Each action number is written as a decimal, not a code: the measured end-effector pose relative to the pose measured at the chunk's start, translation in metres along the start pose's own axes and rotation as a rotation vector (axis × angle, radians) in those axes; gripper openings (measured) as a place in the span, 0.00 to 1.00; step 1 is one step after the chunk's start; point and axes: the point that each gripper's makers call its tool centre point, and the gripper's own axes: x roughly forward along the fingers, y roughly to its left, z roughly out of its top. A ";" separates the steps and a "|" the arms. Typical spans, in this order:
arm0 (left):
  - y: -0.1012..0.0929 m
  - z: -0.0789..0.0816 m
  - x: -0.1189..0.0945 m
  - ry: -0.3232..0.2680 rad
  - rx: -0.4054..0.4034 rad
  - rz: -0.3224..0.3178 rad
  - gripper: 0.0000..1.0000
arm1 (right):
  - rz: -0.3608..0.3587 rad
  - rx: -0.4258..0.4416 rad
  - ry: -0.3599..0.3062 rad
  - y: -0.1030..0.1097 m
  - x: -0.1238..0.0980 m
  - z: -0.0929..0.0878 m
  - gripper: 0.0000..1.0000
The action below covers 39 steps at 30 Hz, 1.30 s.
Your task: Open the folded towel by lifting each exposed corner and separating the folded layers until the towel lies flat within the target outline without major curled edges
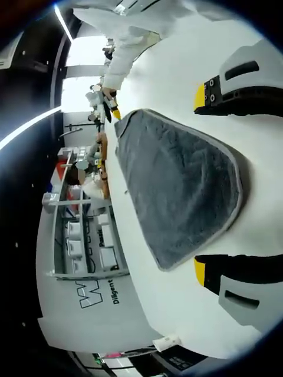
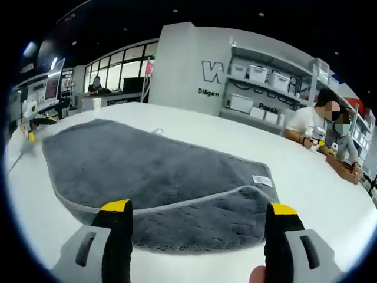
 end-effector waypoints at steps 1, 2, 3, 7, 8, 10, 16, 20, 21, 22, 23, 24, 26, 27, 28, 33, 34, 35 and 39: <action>0.000 0.000 0.000 0.001 0.000 0.000 0.96 | -0.010 0.005 0.015 -0.006 0.005 -0.003 0.89; 0.000 0.000 0.000 0.001 0.001 0.000 0.96 | -0.014 0.007 0.025 -0.010 0.010 -0.006 0.88; -0.001 0.000 0.000 0.001 0.002 -0.001 0.96 | -0.021 0.010 0.038 -0.015 0.014 -0.009 0.87; -0.002 0.000 0.001 0.005 0.006 -0.004 0.96 | -0.057 -0.033 0.084 -0.036 0.031 -0.019 0.82; -0.002 -0.001 0.001 0.007 0.006 -0.005 0.96 | -0.058 -0.030 0.085 -0.039 0.033 -0.020 0.81; -0.002 -0.001 0.002 0.009 0.004 -0.005 0.96 | -0.062 0.008 0.071 -0.043 0.037 -0.018 0.75; -0.001 -0.003 0.002 0.017 0.003 -0.004 0.96 | -0.093 0.019 0.071 -0.052 0.046 -0.019 0.60; -0.001 -0.004 0.002 0.017 0.002 -0.003 0.96 | -0.095 0.049 0.069 -0.054 0.049 -0.019 0.52; -0.002 -0.004 0.002 0.018 0.002 -0.004 0.96 | -0.096 0.053 0.072 -0.055 0.049 -0.020 0.50; -0.002 -0.004 0.002 0.018 0.003 -0.004 0.96 | -0.095 0.058 0.075 -0.052 0.048 -0.021 0.49; -0.003 -0.004 0.003 0.018 0.003 -0.005 0.96 | -0.091 0.060 0.073 -0.051 0.048 -0.021 0.45; -0.003 -0.003 0.003 0.019 0.004 -0.006 0.96 | -0.089 0.055 0.072 -0.049 0.047 -0.020 0.41; -0.003 -0.003 0.003 0.019 0.005 -0.006 0.96 | -0.085 0.038 0.072 -0.047 0.044 -0.021 0.29; -0.003 -0.003 0.003 0.019 0.006 -0.006 0.96 | -0.082 0.036 0.071 -0.046 0.042 -0.022 0.24; -0.003 -0.003 0.002 0.019 0.006 -0.006 0.96 | -0.079 0.037 0.071 -0.047 0.042 -0.023 0.20; -0.002 -0.002 0.002 0.017 0.006 -0.004 0.95 | -0.058 0.060 0.065 -0.047 0.041 -0.027 0.05; -0.002 -0.001 0.002 0.016 0.006 -0.004 0.95 | -0.058 0.063 0.066 -0.047 0.041 -0.027 0.04; -0.002 -0.001 0.002 0.015 0.007 -0.005 0.95 | -0.057 0.066 0.065 -0.047 0.041 -0.027 0.03; -0.002 0.000 0.002 0.013 0.009 -0.005 0.95 | -0.049 0.075 0.064 -0.049 0.041 -0.027 0.00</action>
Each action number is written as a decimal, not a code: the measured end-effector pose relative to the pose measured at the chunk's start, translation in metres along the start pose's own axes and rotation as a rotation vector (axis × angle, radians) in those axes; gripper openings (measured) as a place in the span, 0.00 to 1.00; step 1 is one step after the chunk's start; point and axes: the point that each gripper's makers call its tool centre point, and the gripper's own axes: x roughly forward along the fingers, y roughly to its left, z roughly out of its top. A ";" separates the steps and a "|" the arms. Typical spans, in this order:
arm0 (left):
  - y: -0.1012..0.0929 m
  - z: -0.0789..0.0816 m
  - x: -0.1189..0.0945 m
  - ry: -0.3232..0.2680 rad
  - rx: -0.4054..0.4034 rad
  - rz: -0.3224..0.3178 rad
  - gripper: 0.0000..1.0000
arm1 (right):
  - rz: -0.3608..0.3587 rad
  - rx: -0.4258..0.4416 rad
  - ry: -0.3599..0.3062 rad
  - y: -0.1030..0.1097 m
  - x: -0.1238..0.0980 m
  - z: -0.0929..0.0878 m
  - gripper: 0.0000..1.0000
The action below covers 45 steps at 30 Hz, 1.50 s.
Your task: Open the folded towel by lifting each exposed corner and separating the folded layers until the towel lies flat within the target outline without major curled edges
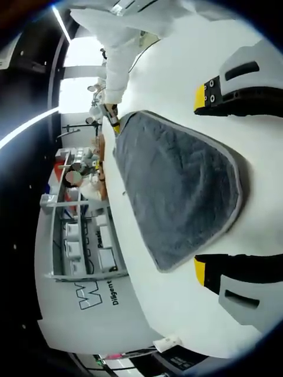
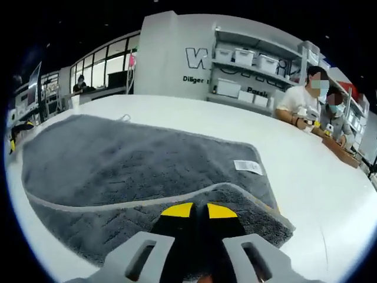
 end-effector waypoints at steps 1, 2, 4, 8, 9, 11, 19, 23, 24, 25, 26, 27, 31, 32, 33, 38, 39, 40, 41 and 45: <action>0.000 0.000 0.000 -0.001 0.000 0.000 0.95 | 0.003 0.006 -0.001 0.000 -0.001 0.000 0.00; 0.000 0.000 0.000 -0.001 0.001 0.001 0.95 | 0.005 0.014 -0.001 0.000 -0.002 0.001 0.00; 0.000 0.000 0.000 -0.001 0.000 0.001 0.95 | 0.008 0.020 -0.006 0.004 -0.006 0.001 0.00; 0.001 0.000 -0.001 -0.001 -0.001 0.004 0.95 | 0.011 0.028 -0.022 0.007 -0.015 0.003 0.00; 0.001 0.001 -0.001 -0.002 0.000 0.003 0.95 | 0.011 0.029 -0.024 0.007 -0.018 0.003 0.00; 0.001 0.001 -0.001 -0.003 0.000 0.003 0.95 | 0.012 0.030 -0.037 0.005 -0.024 0.005 0.00; 0.002 0.002 -0.002 -0.005 0.001 0.007 0.95 | 0.001 0.044 -0.076 -0.008 -0.058 -0.004 0.00; 0.001 0.002 -0.002 -0.007 -0.001 0.007 0.95 | -0.007 0.059 -0.082 -0.008 -0.073 -0.015 0.00; 0.001 0.002 -0.002 -0.007 0.000 0.008 0.95 | -0.009 0.071 -0.081 -0.013 -0.078 -0.022 0.00; 0.001 0.003 -0.003 -0.009 0.000 0.007 0.95 | -0.011 0.081 -0.081 -0.014 -0.082 -0.026 0.00; 0.000 0.003 -0.003 -0.011 0.000 0.006 0.95 | -0.013 0.090 -0.082 -0.015 -0.085 -0.030 0.00; 0.000 0.003 -0.003 -0.012 0.000 0.005 0.95 | -0.014 0.097 -0.083 -0.015 -0.089 -0.034 0.00; 0.001 0.003 -0.003 -0.011 0.000 0.006 0.95 | -0.020 0.125 -0.087 -0.015 -0.103 -0.050 0.00; 0.001 0.003 -0.003 -0.011 0.000 0.006 0.95 | -0.020 0.134 -0.090 -0.015 -0.105 -0.052 0.00; 0.000 0.004 -0.003 -0.012 0.001 0.005 0.95 | -0.020 0.142 -0.093 -0.014 -0.108 -0.055 0.00; -0.001 0.004 -0.002 -0.013 0.001 0.004 0.95 | -0.031 0.175 -0.112 -0.010 -0.122 -0.065 0.00; -0.001 0.004 -0.002 -0.013 0.000 0.004 0.95 | -0.034 0.184 -0.117 -0.010 -0.125 -0.067 0.00; -0.001 0.004 -0.002 -0.013 0.001 0.003 0.95 | -0.035 0.189 -0.120 -0.010 -0.127 -0.068 0.00; -0.001 0.004 -0.002 -0.013 0.001 0.003 0.95 | -0.035 0.192 -0.124 -0.009 -0.128 -0.069 0.00; -0.002 0.004 -0.002 -0.012 0.001 0.001 0.95 | -0.041 0.219 -0.164 -0.011 -0.140 -0.067 0.00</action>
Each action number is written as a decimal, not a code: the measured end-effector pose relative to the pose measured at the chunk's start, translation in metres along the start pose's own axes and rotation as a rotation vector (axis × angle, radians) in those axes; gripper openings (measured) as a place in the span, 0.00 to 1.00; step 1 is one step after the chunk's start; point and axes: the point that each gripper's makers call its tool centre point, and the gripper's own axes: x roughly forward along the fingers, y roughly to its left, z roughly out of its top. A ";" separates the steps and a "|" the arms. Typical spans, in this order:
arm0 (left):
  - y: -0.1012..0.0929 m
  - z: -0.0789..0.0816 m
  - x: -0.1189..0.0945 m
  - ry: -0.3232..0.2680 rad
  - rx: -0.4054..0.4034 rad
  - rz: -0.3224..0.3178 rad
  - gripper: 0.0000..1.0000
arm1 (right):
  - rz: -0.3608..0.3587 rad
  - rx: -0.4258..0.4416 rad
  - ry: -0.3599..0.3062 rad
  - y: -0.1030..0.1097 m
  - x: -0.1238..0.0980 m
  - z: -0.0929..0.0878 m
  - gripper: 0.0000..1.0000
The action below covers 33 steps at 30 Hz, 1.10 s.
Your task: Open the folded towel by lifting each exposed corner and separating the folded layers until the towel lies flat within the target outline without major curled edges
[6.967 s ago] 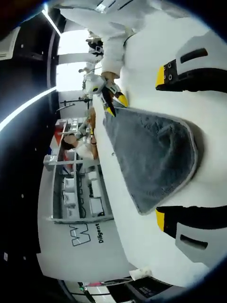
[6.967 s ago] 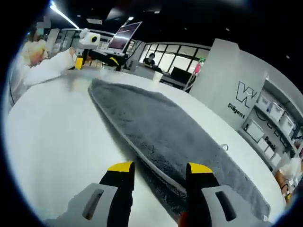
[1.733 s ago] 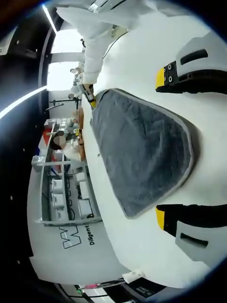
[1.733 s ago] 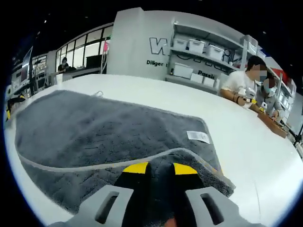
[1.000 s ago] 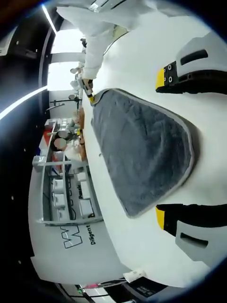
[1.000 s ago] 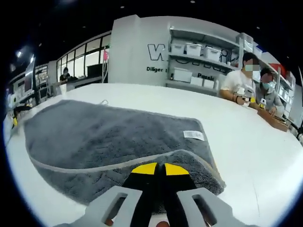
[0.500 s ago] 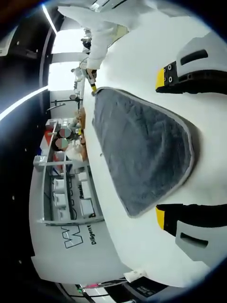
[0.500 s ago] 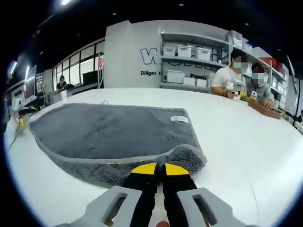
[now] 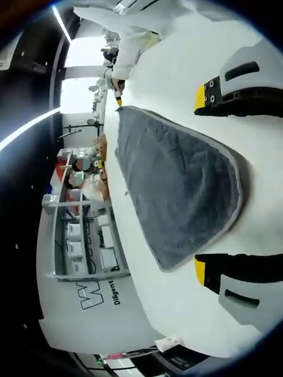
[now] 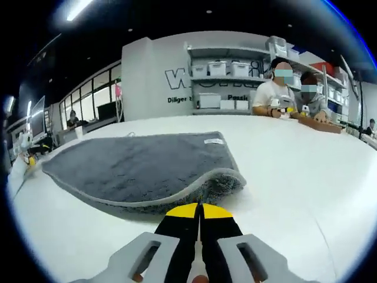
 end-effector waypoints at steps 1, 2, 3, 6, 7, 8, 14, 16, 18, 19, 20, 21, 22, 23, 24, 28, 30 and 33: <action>0.000 0.000 0.000 0.000 0.001 0.001 0.95 | -0.007 0.006 -0.011 -0.001 -0.003 0.002 0.01; 0.000 0.000 0.000 -0.002 0.001 0.001 0.95 | -0.016 0.007 -0.020 0.002 -0.007 0.003 0.05; 0.000 0.001 -0.001 -0.004 0.001 0.001 0.95 | -0.027 0.005 -0.027 0.001 -0.010 0.004 0.08; 0.000 0.002 -0.001 -0.006 0.001 0.001 0.95 | -0.041 -0.038 -0.058 0.007 -0.020 0.013 0.24; 0.000 0.002 -0.001 -0.006 0.002 0.000 0.95 | -0.040 -0.057 -0.083 0.012 -0.024 0.020 0.30; -0.001 0.002 -0.001 -0.007 0.004 -0.001 0.95 | -0.033 -0.072 -0.099 0.013 -0.025 0.025 0.34; -0.001 0.001 0.000 -0.003 0.003 -0.002 0.95 | 0.036 -0.155 -0.190 0.046 -0.033 0.061 0.60; 0.001 0.000 0.000 -0.001 0.002 -0.001 0.95 | 0.082 -0.151 -0.146 0.059 -0.031 0.061 0.68; 0.001 0.000 0.000 0.000 0.002 -0.001 0.95 | 0.103 -0.162 -0.133 0.068 -0.029 0.062 0.75; 0.001 0.000 0.000 0.001 0.002 -0.001 0.95 | 0.112 -0.178 -0.097 0.074 -0.028 0.060 0.77; 0.001 0.000 0.000 0.001 0.002 -0.001 0.95 | 0.109 -0.187 -0.095 0.076 -0.028 0.062 0.79; 0.001 0.000 0.000 0.001 0.002 -0.002 0.95 | 0.109 -0.198 -0.095 0.079 -0.028 0.063 0.82; 0.002 0.000 0.000 0.002 0.002 -0.001 0.95 | 0.111 -0.208 -0.091 0.082 -0.027 0.064 0.84; 0.001 0.000 0.000 0.002 0.003 -0.001 0.95 | 0.114 -0.215 -0.086 0.085 -0.027 0.065 0.87; 0.001 0.000 0.000 0.002 0.003 -0.001 0.95 | 0.118 -0.222 -0.081 0.087 -0.026 0.065 0.90; 0.001 0.000 0.001 0.003 0.003 -0.003 0.95 | 0.157 -0.253 -0.057 0.098 -0.020 0.066 0.98; 0.001 0.000 0.001 0.003 0.004 -0.005 0.95 | 0.174 -0.272 -0.047 0.102 -0.017 0.066 0.99; 0.000 0.000 0.000 0.003 0.006 -0.005 0.95 | 0.199 -0.290 -0.018 0.107 -0.007 0.064 0.99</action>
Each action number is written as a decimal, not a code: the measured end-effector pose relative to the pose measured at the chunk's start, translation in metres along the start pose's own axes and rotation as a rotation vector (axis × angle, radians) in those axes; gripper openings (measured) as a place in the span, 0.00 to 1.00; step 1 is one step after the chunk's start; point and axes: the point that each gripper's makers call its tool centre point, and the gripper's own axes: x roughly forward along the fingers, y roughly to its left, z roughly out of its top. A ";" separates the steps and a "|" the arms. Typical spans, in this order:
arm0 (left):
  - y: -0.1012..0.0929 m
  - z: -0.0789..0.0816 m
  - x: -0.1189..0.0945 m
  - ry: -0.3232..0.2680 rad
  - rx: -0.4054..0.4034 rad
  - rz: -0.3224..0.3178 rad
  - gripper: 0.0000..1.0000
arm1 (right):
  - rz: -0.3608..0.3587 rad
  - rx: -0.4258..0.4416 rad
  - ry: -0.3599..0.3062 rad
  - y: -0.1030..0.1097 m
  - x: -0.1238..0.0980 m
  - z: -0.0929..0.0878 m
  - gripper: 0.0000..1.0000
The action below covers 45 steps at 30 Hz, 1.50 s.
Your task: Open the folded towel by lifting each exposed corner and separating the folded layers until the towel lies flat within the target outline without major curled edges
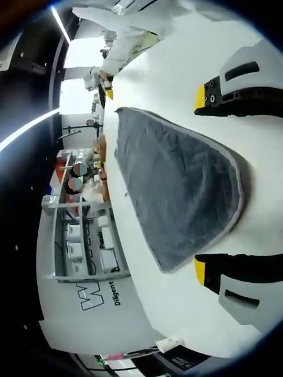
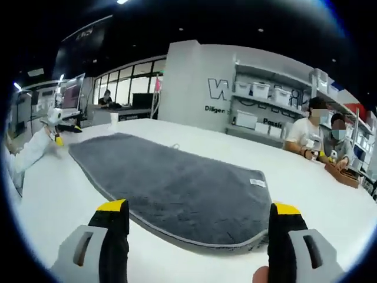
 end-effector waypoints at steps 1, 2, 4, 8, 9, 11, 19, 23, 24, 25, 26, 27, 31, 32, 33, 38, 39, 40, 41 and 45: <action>0.000 0.000 0.000 -0.001 0.000 0.001 0.95 | 0.011 -0.002 0.008 0.002 0.004 -0.001 0.99; 0.000 0.000 0.000 -0.002 0.000 0.001 0.95 | 0.021 -0.001 0.013 0.003 0.007 -0.001 0.99; 0.000 0.001 -0.001 -0.003 0.000 0.002 0.95 | 0.045 0.020 0.018 0.005 0.016 -0.004 0.99; 0.001 0.001 -0.001 -0.004 -0.001 0.003 0.95 | 0.088 0.076 0.062 0.013 0.030 -0.021 0.99; 0.000 0.001 -0.001 -0.004 -0.001 0.003 0.95 | 0.087 0.083 0.078 0.013 0.031 -0.025 0.99; 0.000 0.001 -0.001 -0.005 0.000 0.002 0.95 | 0.076 0.090 0.098 0.007 0.035 -0.034 0.99; -0.002 0.002 -0.001 -0.005 0.005 0.000 0.95 | -0.009 0.167 0.170 -0.019 0.022 -0.074 0.97; -0.002 0.003 0.000 -0.006 0.010 0.000 0.95 | -0.039 0.205 0.192 -0.024 0.010 -0.087 0.97; -0.003 0.003 -0.001 -0.007 0.011 0.000 0.95 | -0.043 0.213 0.198 -0.024 0.009 -0.089 0.97; -0.003 0.004 -0.001 -0.007 0.011 0.001 0.95 | -0.049 0.226 0.205 -0.028 0.006 -0.094 0.97; -0.003 0.004 -0.001 -0.008 0.012 0.001 0.95 | -0.052 0.234 0.210 -0.029 0.005 -0.097 0.97; -0.003 0.004 -0.001 -0.008 0.012 0.001 0.95 | -0.055 0.244 0.213 -0.028 0.003 -0.101 0.97; -0.003 0.003 0.000 -0.005 0.011 0.000 0.95 | -0.054 0.242 0.180 -0.022 0.002 -0.099 0.97; -0.003 0.003 0.000 -0.004 0.010 0.000 0.95 | -0.052 0.240 0.178 -0.021 0.002 -0.098 0.98; -0.003 0.002 0.000 -0.003 0.009 0.000 0.95 | -0.051 0.237 0.179 -0.021 0.003 -0.098 0.98; -0.002 0.003 0.000 -0.007 0.006 0.002 0.95 | -0.060 0.245 0.178 -0.023 -0.002 -0.090 0.97; -0.001 0.003 -0.001 -0.007 0.005 0.003 0.95 | -0.067 0.237 0.167 -0.023 -0.003 -0.085 0.98; -0.001 0.002 -0.001 -0.005 0.005 0.003 0.95 | -0.075 0.226 0.160 -0.023 -0.005 -0.080 0.98; -0.001 0.002 -0.001 -0.003 0.005 0.005 0.95 | -0.082 0.211 0.155 -0.026 -0.007 -0.075 0.98; 0.000 0.002 -0.001 -0.002 0.005 0.004 0.95 | -0.103 0.146 0.135 -0.026 -0.013 -0.055 0.99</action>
